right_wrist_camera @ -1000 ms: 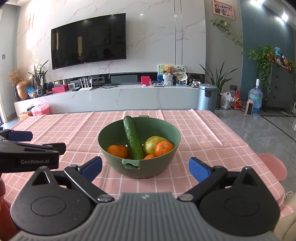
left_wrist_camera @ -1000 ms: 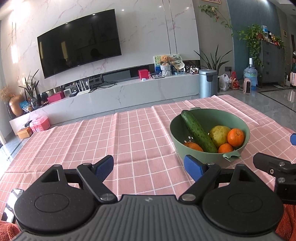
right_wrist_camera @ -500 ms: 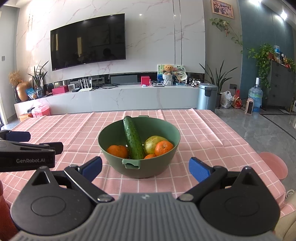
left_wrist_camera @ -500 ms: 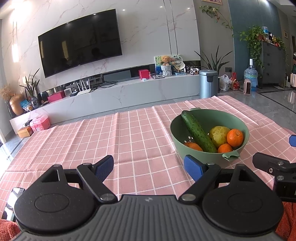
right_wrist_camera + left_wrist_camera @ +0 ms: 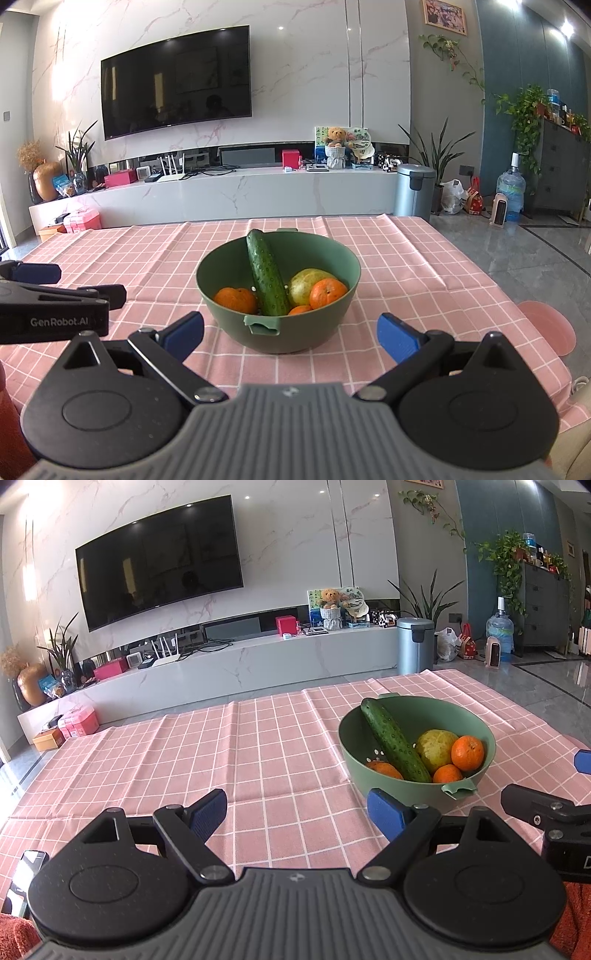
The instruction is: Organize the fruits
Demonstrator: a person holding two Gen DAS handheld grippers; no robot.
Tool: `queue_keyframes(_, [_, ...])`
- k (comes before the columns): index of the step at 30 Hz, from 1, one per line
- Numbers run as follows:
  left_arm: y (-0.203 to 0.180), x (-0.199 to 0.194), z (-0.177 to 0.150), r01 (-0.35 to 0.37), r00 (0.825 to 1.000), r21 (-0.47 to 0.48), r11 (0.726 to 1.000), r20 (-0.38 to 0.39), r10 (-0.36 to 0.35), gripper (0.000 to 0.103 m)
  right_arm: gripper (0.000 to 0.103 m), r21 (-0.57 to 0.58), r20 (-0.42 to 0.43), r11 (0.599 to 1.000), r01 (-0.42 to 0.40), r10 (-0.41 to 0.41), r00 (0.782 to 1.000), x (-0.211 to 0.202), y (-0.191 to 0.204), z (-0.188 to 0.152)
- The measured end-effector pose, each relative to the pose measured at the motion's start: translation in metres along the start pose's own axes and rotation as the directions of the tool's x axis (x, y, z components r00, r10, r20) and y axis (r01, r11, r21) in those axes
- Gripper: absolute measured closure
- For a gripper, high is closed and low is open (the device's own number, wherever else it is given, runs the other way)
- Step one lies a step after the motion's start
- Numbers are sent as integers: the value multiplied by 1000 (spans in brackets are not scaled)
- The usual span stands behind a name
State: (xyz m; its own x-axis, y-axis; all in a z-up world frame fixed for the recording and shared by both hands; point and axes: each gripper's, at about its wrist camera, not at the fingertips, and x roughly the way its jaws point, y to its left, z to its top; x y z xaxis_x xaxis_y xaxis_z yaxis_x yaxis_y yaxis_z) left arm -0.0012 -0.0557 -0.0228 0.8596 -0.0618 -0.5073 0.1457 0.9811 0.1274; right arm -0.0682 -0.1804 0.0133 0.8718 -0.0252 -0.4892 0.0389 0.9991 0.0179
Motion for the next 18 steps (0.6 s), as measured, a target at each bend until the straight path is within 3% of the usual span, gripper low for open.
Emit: queue_keyframes(18, [0,0,0,1,1000,-2,1000,0,-1,3,7,-2,-1,1000,0,0,1000,1,0,-1])
